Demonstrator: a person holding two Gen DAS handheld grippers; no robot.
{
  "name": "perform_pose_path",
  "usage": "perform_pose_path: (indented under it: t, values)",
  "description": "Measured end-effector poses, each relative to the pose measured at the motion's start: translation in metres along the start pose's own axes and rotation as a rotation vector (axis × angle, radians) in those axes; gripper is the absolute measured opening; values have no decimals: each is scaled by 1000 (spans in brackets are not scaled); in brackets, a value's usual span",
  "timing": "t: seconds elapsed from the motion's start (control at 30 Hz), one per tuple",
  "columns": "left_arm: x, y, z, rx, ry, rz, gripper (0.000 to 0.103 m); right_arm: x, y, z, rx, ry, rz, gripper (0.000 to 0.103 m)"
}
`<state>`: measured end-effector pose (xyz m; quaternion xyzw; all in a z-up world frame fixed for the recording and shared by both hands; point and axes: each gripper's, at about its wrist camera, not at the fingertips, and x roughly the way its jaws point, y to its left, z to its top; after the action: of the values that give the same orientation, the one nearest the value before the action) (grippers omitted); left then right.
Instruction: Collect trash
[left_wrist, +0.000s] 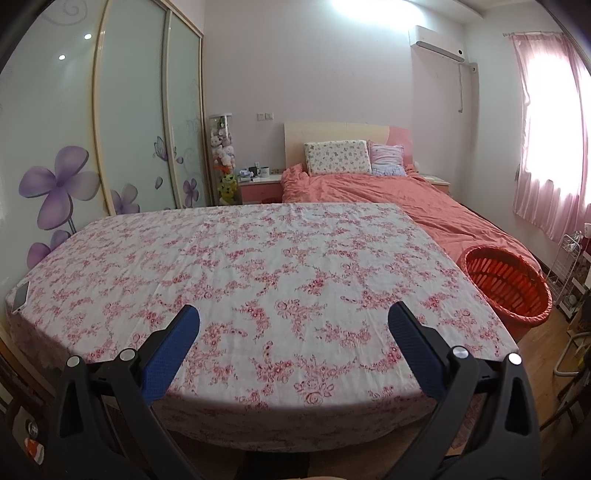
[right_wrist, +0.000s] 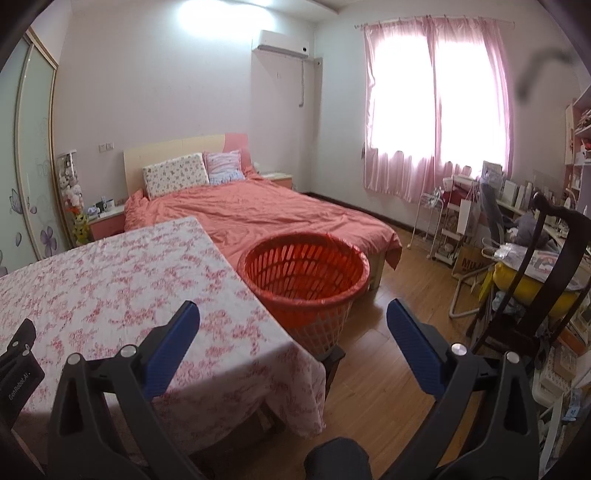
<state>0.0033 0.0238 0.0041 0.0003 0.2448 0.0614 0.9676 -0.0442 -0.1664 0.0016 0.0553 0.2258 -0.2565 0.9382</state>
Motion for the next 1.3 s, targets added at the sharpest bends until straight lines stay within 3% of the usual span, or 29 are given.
perform_pose_path:
  t: [0.5,1.3]
  values:
    - [-5,-1,-3,-19,40,-57,101,-2,1,-6,4,46,14,99]
    - [-12,-5,2,-10,20,-80,101,-6,4,-2,5,39,27,99]
